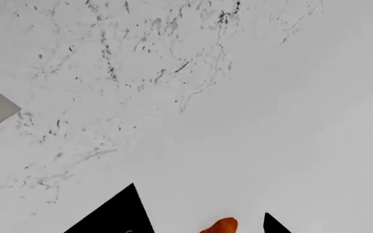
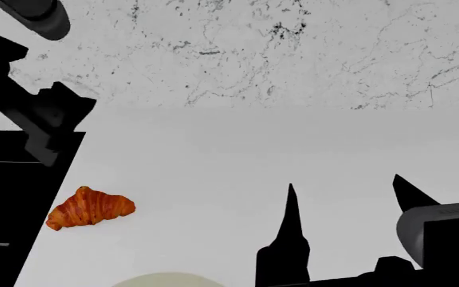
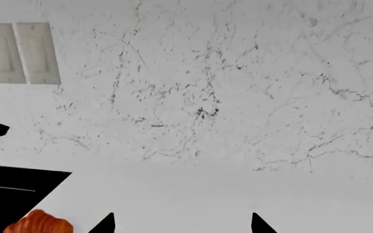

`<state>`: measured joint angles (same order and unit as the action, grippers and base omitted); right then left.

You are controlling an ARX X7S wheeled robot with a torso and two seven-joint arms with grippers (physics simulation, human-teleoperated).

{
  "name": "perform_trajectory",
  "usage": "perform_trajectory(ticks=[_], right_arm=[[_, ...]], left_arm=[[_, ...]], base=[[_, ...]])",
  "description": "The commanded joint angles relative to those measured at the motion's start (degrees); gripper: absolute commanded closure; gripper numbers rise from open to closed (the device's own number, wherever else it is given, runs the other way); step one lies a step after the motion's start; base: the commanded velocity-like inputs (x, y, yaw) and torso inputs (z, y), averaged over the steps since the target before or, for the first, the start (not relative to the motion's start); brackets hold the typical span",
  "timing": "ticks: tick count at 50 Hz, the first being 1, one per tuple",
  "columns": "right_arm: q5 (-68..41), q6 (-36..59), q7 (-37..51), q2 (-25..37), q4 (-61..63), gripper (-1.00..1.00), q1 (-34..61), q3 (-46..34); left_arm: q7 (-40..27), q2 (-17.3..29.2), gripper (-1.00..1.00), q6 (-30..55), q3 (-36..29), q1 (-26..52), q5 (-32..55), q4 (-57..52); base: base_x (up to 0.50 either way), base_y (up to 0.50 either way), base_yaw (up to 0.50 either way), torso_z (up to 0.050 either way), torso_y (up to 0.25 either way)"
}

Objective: Place the pastries on the plates.

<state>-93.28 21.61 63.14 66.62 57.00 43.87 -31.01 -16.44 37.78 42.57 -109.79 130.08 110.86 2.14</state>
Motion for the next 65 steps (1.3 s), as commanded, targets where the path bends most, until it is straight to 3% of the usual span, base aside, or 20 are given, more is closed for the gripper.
perform_trajectory(ticks=[1, 5, 7, 12, 19, 25, 31, 33, 42, 46, 54, 65], right_arm=[[1.3, -0.4, -0.8, -0.4, -0.3, -1.0, -1.6, -0.2], [2.5, -0.7, -1.5, -0.6, -0.6, -1.0, -2.8, -0.4], [3.6, -0.6, -1.8, -0.8, -0.6, -1.0, -3.8, -0.7], [5.5, -1.9, -2.0, -0.1, -0.3, -1.0, -6.5, -0.7], [5.3, -1.6, -1.7, 0.0, -0.2, -1.0, -6.4, -0.7], [5.4, -1.6, -2.4, 0.1, -0.7, -1.0, -6.5, -0.7], [6.4, -2.0, -3.5, 0.1, -1.3, -1.0, -7.5, -0.7], [7.0, -2.3, -4.0, 0.1, -1.5, -1.0, -8.2, -0.8], [9.0, -2.4, -4.6, -0.4, -1.9, -1.0, -9.7, -1.3], [9.2, -2.7, -4.4, -0.3, -1.5, -1.0, -10.2, -1.3], [10.1, -3.2, -4.1, 0.0, -0.6, -1.0, -11.5, -1.3], [10.0, -3.7, -3.9, 0.6, 0.6, -1.0, -11.9, -1.1]], left_arm=[[22.7, -14.7, -1.0, 16.0, -4.3, 3.1, -6.7, 21.2], [32.5, -21.6, -1.0, 16.5, -7.4, 1.6, -13.8, 31.9], [41.0, -26.1, -1.0, 15.1, -10.3, -0.6, -19.0, 39.0], [52.5, -32.8, -1.0, 12.8, -15.9, -6.4, -26.4, 50.1], [55.5, -33.7, -1.0, 12.0, -19.1, -7.9, -30.3, 44.6], [60.8, -37.0, -1.0, 11.5, -20.8, -10.9, -33.2, 52.0], [62.1, -37.6, -1.0, 10.9, -19.7, -13.8, -35.5, 53.6], [62.3, -37.7, -1.0, 11.7, -17.0, -15.6, -38.3, 54.8], [65.5, -37.8, -1.0, 18.7, 9.7, -23.0, -65.4, 57.4], [66.6, -37.8, -1.0, 20.5, 16.7, -26.1, -73.6, 56.2], [66.8, -37.8, -1.0, 21.8, 21.2, -30.3, -80.5, 55.0], [65.3, -37.8, -1.0, 20.9, 23.4, -34.4, -81.5, 56.1]], base=[[0.0, 0.0, 0.0, 0.0, 0.0], [0.0, 0.0, 0.0, 0.0, 0.0], [0.0, 0.0, 0.0, 0.0, 0.0], [0.0, 0.0, 0.0, 0.0, 0.0], [0.0, 0.0, 0.0, 0.0, 0.0], [0.0, 0.0, 0.0, 0.0, 0.0], [0.0, 0.0, 0.0, 0.0, 0.0], [0.0, 0.0, 0.0, 0.0, 0.0], [0.0, 0.0, 0.0, 0.0, 0.0], [0.0, 0.0, 0.0, 0.0, 0.0], [0.0, 0.0, 0.0, 0.0, 0.0], [0.0, 0.0, 0.0, 0.0, 0.0]])
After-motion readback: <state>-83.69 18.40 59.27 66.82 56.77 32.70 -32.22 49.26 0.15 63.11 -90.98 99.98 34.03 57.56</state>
